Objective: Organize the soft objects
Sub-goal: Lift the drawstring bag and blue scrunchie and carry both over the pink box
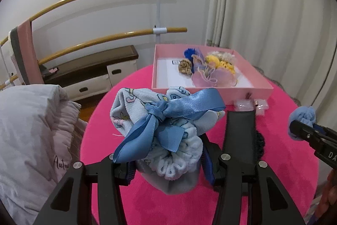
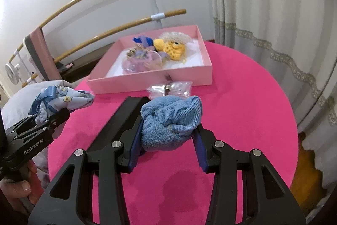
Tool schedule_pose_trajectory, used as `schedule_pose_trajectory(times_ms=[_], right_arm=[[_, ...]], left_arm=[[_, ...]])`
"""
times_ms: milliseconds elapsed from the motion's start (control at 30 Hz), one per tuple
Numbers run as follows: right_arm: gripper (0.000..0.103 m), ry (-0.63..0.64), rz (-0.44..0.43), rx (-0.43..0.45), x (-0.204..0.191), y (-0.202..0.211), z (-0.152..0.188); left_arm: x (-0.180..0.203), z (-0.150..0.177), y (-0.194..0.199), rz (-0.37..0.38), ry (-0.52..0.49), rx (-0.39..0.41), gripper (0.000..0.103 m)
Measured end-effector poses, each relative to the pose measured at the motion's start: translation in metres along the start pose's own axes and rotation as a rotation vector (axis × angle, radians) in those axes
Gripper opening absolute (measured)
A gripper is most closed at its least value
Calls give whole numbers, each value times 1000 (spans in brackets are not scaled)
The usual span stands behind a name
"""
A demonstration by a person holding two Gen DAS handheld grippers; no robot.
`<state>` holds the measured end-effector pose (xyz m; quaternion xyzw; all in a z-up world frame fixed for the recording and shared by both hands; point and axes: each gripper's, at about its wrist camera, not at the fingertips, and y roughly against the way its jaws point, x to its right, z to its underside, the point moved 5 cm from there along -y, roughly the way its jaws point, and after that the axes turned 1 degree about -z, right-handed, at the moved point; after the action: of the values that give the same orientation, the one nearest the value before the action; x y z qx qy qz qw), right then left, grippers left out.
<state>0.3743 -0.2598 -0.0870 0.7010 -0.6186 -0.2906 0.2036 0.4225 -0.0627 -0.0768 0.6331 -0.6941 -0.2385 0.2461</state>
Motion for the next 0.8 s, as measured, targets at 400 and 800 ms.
schedule_pose_trajectory(times_ms=[400, 800], right_arm=[[41, 44, -33, 84, -25, 45, -10], [41, 100, -68, 161, -41, 66, -42]], left_arm=[[-8, 4, 86, 11, 8, 98, 47], [-5, -19, 109, 0, 6, 151, 47]])
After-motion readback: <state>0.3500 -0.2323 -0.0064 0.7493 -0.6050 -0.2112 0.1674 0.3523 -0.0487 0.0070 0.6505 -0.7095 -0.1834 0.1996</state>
